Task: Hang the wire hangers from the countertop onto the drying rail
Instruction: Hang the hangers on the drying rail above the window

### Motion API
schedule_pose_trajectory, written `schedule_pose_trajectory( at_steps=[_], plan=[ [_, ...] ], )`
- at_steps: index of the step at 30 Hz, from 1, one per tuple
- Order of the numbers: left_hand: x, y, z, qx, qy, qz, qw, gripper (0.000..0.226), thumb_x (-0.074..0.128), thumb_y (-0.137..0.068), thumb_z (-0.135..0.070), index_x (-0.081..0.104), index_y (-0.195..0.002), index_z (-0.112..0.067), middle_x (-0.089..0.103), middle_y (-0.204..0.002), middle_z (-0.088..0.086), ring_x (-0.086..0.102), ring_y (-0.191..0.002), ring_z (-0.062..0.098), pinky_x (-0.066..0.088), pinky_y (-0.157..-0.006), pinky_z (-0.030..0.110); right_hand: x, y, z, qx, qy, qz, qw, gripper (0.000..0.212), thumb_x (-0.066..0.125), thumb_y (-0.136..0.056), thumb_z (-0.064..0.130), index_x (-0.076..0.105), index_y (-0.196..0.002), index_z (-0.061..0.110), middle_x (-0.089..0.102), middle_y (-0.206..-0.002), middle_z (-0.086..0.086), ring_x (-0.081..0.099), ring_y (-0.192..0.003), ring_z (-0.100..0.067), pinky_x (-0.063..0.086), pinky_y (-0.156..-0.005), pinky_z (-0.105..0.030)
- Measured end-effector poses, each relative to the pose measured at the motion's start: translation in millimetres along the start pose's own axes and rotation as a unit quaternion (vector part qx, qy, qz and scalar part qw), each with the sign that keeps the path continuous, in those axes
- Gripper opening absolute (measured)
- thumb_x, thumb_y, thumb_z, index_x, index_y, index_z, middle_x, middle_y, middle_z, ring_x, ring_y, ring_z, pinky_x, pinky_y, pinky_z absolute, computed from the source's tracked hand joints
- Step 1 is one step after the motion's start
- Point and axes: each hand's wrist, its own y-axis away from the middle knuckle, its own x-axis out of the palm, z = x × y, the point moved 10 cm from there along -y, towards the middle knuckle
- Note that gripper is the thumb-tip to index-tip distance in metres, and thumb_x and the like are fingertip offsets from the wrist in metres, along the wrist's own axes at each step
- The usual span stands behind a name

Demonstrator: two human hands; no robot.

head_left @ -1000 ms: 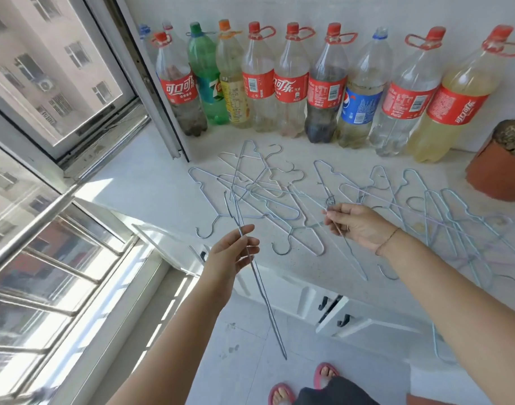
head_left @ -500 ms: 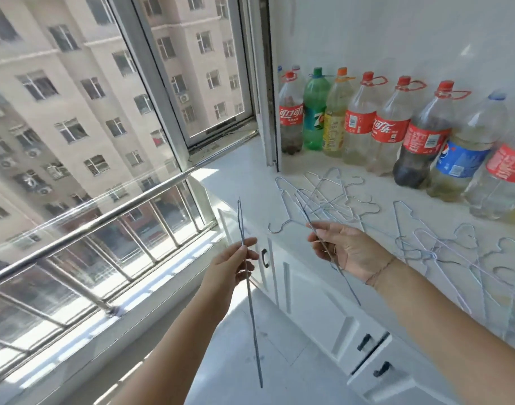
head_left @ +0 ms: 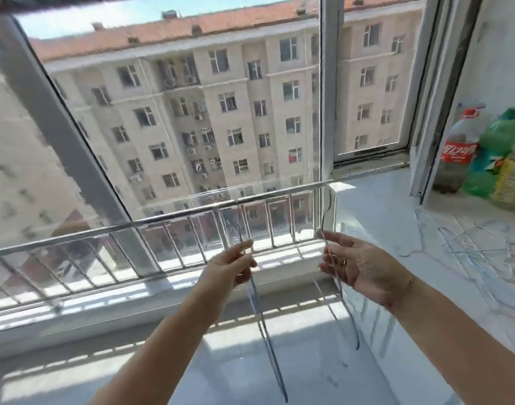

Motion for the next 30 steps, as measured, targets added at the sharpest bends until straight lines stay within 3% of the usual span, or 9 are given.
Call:
schedule_pose_trajectory(
  at_steps=[4,11,16,20,22,27,30],
  plan=[
    [-81,46,-44,0.031,0.008,-0.082,0.996,0.019,0.051,-0.091,0.004,0.064,-0.101,-0.006,0.061,-0.061,0.002,0.052,-0.050,0.006,0.044,-0.050,0.014,92,-4,-18,0.026,0.012,0.082,0.996,0.029,0.052,-0.086,-0.001,0.061,-0.113,0.003,0.061,-0.073,-0.007,0.062,-0.063,-0.016,0.056,-0.062,-0.028],
    [-215,136,-99,0.039,0.006,-0.164,0.986,0.016,0.052,-0.092,0.000,0.066,-0.098,-0.005,0.058,-0.069,0.006,0.048,-0.064,0.014,0.043,-0.062,0.023,254,-5,-50,0.044,0.028,0.180,0.982,0.040,0.056,-0.075,0.000,0.059,-0.115,0.002,0.062,-0.072,-0.006,0.061,-0.056,-0.013,0.056,-0.057,-0.025],
    [-312,188,-130,0.049,-0.032,-0.194,0.979,0.017,0.055,-0.091,-0.004,0.066,-0.105,-0.003,0.062,-0.075,0.007,0.053,-0.067,0.013,0.046,-0.064,0.024,369,0,-81,0.045,0.034,0.229,0.972,0.040,0.056,-0.072,0.001,0.061,-0.111,0.000,0.065,-0.071,-0.009,0.063,-0.056,-0.014,0.056,-0.057,-0.026],
    [-382,222,-164,0.066,-0.067,-0.208,0.974,0.013,0.055,-0.091,-0.007,0.068,-0.094,-0.009,0.060,-0.075,0.006,0.052,-0.068,0.014,0.046,-0.065,0.023,455,1,-106,0.041,0.024,0.258,0.965,0.037,0.054,-0.074,-0.002,0.062,-0.110,-0.001,0.066,-0.072,-0.009,0.063,-0.055,-0.015,0.057,-0.057,-0.025],
    [-412,235,-181,0.074,-0.079,-0.214,0.971,0.015,0.054,-0.092,-0.008,0.068,-0.099,-0.008,0.060,-0.077,0.005,0.053,-0.070,0.013,0.046,-0.063,0.021,493,1,-117,0.037,0.018,0.269,0.962,0.034,0.051,-0.077,-0.002,0.063,-0.109,0.000,0.067,-0.070,-0.008,0.063,-0.056,-0.015,0.056,-0.055,-0.025],
    [-481,251,-217,0.080,-0.038,-0.230,0.969,0.023,0.051,-0.093,-0.005,0.064,-0.111,-0.003,0.060,-0.091,0.012,0.053,-0.082,0.018,0.047,-0.067,0.023,571,-10,-134,0.026,0.030,0.288,0.957,0.031,0.051,-0.082,-0.001,0.063,-0.111,0.001,0.068,-0.076,-0.008,0.065,-0.061,-0.016,0.055,-0.056,-0.026],
    [-518,250,-241,0.095,0.002,-0.227,0.969,0.025,0.048,-0.093,-0.004,0.064,-0.113,0.000,0.059,-0.086,0.011,0.053,-0.076,0.017,0.048,-0.060,0.022,609,-24,-136,0.011,0.041,0.292,0.955,0.029,0.048,-0.086,-0.002,0.063,-0.110,0.003,0.069,-0.073,-0.006,0.064,-0.061,-0.014,0.053,-0.055,-0.025]
  ],
)
